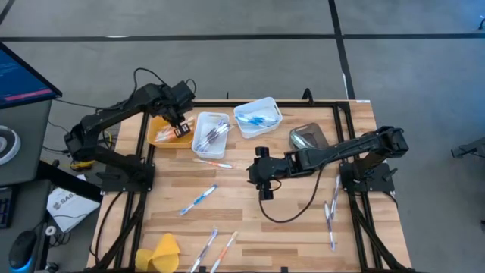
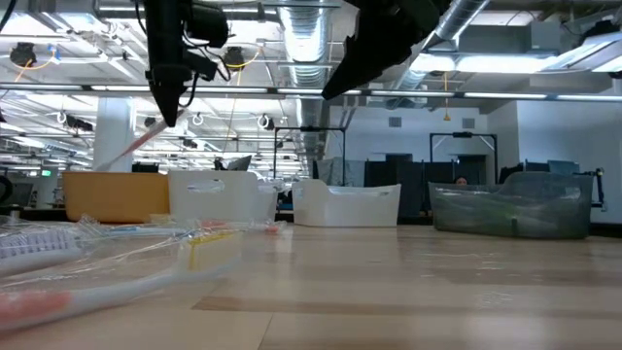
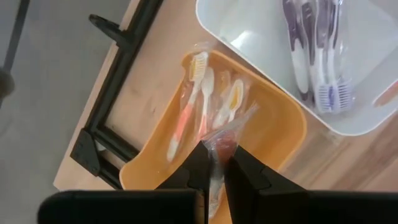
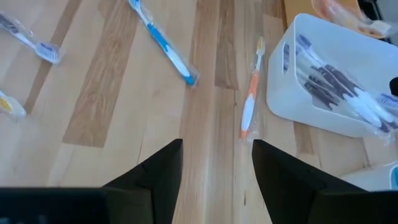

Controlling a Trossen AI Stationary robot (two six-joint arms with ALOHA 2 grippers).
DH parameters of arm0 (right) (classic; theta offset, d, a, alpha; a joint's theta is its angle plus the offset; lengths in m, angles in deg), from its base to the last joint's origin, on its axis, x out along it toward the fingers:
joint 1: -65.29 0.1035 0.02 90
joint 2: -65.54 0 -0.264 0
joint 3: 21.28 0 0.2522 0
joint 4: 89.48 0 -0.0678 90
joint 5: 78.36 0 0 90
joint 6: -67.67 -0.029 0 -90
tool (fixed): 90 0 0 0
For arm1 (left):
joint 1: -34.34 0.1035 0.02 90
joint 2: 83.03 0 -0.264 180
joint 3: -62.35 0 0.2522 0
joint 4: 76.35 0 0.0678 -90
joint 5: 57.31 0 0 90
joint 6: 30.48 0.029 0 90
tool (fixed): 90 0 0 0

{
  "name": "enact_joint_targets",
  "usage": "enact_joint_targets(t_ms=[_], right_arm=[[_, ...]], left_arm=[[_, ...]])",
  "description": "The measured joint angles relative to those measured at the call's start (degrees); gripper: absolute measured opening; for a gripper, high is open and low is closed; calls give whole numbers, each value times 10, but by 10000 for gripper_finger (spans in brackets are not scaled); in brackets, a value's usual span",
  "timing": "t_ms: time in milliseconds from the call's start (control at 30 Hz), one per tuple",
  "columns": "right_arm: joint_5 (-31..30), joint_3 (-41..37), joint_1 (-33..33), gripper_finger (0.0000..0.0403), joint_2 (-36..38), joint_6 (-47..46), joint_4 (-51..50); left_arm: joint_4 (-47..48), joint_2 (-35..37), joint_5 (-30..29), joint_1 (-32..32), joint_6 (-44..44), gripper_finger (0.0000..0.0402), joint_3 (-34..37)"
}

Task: Pick & Place Toothbrushes
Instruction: Put the orange toothbrush into the yellow bin

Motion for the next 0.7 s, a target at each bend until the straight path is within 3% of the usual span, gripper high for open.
enact_joint_targets(t_ms=[300, 700], right_arm=[[0, -1, -5, 185, 0, -2, 6], [0, -1, -8, 182, 0, -1, 6]], left_arm=[[-29, 0, 0, 0, 11, 26, 55], [-50, 0, -1, 0, 1, 94, 106]])
